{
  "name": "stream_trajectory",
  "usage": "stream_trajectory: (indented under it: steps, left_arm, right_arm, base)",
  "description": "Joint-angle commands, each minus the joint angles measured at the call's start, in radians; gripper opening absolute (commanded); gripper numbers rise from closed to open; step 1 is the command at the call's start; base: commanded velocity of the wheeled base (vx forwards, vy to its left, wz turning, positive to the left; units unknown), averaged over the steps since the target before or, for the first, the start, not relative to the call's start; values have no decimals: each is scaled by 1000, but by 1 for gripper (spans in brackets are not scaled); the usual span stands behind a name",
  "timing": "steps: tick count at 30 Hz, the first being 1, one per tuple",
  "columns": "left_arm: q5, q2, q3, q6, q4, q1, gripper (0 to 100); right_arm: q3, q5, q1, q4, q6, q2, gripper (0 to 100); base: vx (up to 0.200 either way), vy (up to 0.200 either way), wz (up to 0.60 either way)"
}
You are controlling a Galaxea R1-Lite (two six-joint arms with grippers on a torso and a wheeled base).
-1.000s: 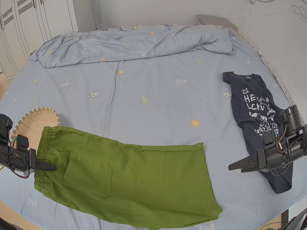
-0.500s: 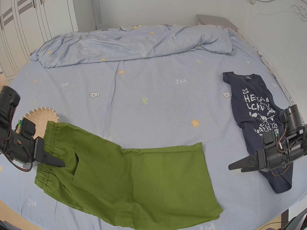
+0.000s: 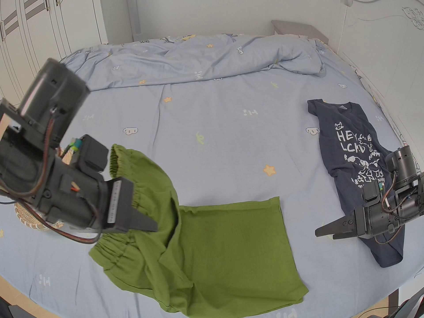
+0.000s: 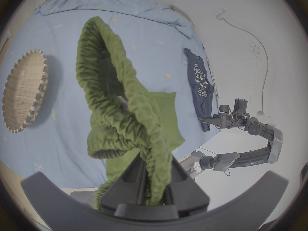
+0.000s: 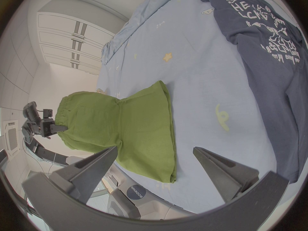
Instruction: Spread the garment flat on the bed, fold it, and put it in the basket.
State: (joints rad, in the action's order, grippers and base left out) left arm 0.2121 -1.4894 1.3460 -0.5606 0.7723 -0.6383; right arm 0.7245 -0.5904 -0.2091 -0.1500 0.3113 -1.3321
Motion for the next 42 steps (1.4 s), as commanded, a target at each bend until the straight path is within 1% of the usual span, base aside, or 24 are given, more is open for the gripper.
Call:
stream_trajectory:
  steps: [1, 2, 3, 5, 9, 13, 15, 18, 19, 23, 24, 25, 26, 27, 28, 29, 31, 35, 36, 37, 38, 39, 40, 42]
  left_arm:
    - [-48, -166, 122, -59, -1, -127, 0]
    - [-50, -203, 156, -94, -1, -155, 0]
    - [-50, -203, 156, -94, -1, -155, 0]
    - [-65, -250, 197, -139, -1, -202, 0]
    - [-106, -324, 245, -180, -5, -251, 0]
    - [-109, -373, 266, -217, -13, -279, 0]
    - [-109, -381, 266, -219, -15, -282, 0]
    - [-109, -408, 266, -228, -59, -287, 0]
    - [-109, -410, 266, -229, -62, -288, 100]
    - [-108, -453, 279, -239, -137, -291, 100]
    - [-108, -453, 279, -239, -137, -291, 100]
    - [-108, -479, 295, -283, -188, -297, 100]
    - [-109, -489, 305, -306, -211, -302, 100]
    - [-109, -489, 305, -306, -211, -302, 100]
    - [-111, -509, 315, -352, -265, -313, 100]
    - [-111, -511, 315, -360, -274, -314, 100]
    - [-111, -516, 300, -413, -335, -313, 100]
    - [-106, -497, 269, -427, -340, -288, 100]
    - [-99, -443, 213, -415, -344, -236, 100]
    - [-86, -410, 173, -395, -349, -202, 100]
    - [-73, -390, 145, -370, -350, -181, 100]
    - [-73, -390, 145, -370, -350, -181, 100]
    - [-17, -330, 44, -275, -354, -115, 100]
    - [56, -276, -54, -205, -374, -50, 100]
  right_arm:
    - [-5, 29, -6, 0, -1, -9, 100]
    - [-10, 50, -12, 3, -3, -9, 100]
    - [-10, 50, -12, 3, -3, -9, 100]
    - [-11, 70, -15, 4, -3, -15, 100]
    - [-13, 70, -13, 4, -3, -15, 100]
    - [-13, 70, -13, 6, -3, -18, 100]
    - [-14, 70, -13, 6, -3, -21, 100]
    - [-14, 70, -13, 6, -4, -25, 100]
    - [-14, 70, -13, 6, -4, -25, 100]
    - [-20, 72, -15, 7, -6, -24, 100]
    - [-20, 72, -15, 7, -6, -24, 100]
    - [-20, 72, -15, 7, -6, -24, 100]
    - [-20, 72, -15, 7, -6, -24, 100]
    - [-20, 72, -15, 7, -6, -24, 100]
    - [-22, 72, -13, 7, -6, -25, 100]
    - [-22, 72, -13, 9, -6, -25, 100]
    - [-22, 72, -13, 9, -6, -25, 100]
    - [-20, 70, -16, 10, -4, -22, 100]
    - [-19, 67, -26, 10, -1, -18, 100]
    - [-19, 66, -35, 10, 0, -15, 100]
    - [-17, 66, -42, 10, 0, -13, 100]
    - [-17, 66, -42, 10, 0, -13, 100]
    - [-10, 67, -56, 10, 3, 5, 100]
    - [3, 66, -58, 12, 2, 28, 100]
  base:
    - [0, 0, 0]
    - [0, 0, 0]
    - [0, 0, 0]
    - [0, 0, 0]
    - [0, 0, 0]
    - [0, 0, 0]
    - [0, 0, 0]
    - [0, 0, 0]
    - [0, 0, 0]
    - [0, 0, 0]
    - [0, 0, 0]
    - [0, 0, 0]
    - [0, 0, 0]
    - [0, 0, 0]
    - [0, 0, 0]
    - [0, 0, 0]
    - [0, 0, 0]
    - [0, 0, 0]
    - [0, 0, 0]
    - [0, 0, 0]
    - [0, 0, 0]
    - [0, 0, 0]
    - [0, 0, 0]
    - [0, 0, 0]
